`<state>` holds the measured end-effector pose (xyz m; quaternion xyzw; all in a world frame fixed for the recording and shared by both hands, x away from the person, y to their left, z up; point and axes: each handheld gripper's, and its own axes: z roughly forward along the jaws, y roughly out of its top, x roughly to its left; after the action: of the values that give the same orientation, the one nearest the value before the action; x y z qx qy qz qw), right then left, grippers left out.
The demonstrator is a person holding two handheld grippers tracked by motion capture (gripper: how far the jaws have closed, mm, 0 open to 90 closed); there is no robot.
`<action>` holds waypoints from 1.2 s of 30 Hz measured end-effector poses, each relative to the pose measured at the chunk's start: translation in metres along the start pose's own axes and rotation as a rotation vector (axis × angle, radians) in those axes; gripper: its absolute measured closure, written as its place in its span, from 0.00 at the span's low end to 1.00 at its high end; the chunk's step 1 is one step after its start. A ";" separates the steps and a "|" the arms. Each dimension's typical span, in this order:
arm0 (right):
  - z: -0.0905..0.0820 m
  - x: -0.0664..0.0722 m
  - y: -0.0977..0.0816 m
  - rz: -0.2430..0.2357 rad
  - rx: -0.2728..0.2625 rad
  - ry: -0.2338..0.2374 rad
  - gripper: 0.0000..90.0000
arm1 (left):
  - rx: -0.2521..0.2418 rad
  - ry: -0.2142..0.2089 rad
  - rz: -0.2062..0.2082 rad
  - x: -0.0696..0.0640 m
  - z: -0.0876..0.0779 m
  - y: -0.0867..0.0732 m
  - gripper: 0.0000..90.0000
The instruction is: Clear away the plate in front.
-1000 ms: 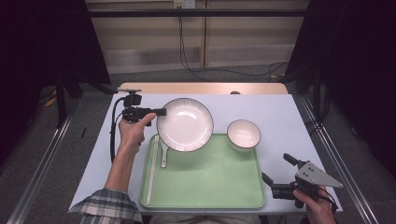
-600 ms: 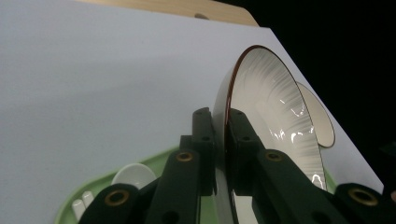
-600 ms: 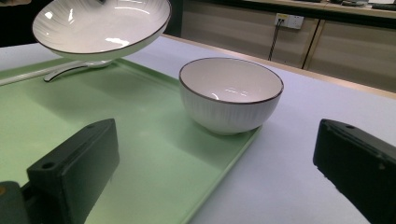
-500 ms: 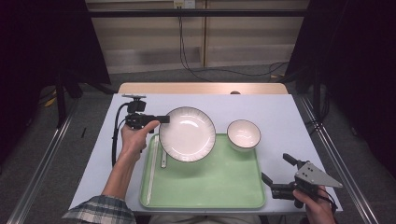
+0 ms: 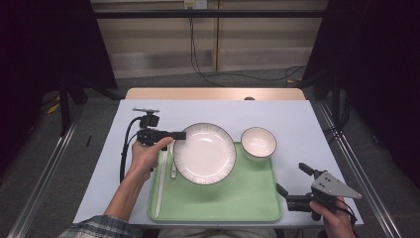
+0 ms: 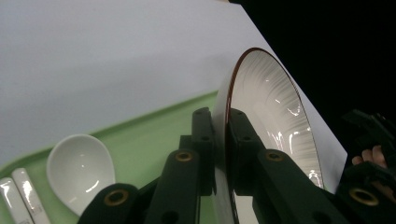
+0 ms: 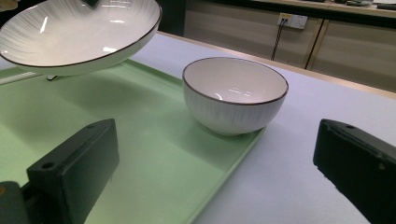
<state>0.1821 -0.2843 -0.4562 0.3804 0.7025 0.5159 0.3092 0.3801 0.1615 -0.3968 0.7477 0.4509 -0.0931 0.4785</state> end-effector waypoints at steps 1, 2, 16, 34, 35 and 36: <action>0.000 0.000 0.000 0.002 -0.001 -0.003 0.00 | 0.011 0.004 0.011 -0.003 0.001 -0.001 0.92; 0.001 0.000 0.000 0.000 -0.002 -0.003 0.00 | 0.017 0.004 0.025 -0.005 0.002 -0.002 0.93; 0.001 0.000 0.001 0.002 -0.006 -0.004 0.00 | 0.088 0.003 0.021 -0.007 0.031 -0.024 0.92; 0.001 0.000 0.001 0.002 -0.004 -0.002 0.00 | 0.137 0.057 0.082 -0.007 0.044 -0.034 0.94; 0.001 0.000 0.001 0.000 -0.005 0.005 0.00 | 0.148 0.070 0.092 -0.006 0.045 -0.035 0.94; 0.001 0.000 0.001 0.002 -0.006 0.003 0.00 | 0.145 0.075 0.084 -0.004 0.047 -0.036 0.94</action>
<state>0.1833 -0.2834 -0.4556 0.3792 0.7011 0.5190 0.3087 0.3642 0.1263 -0.4415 0.8015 0.4290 -0.0773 0.4095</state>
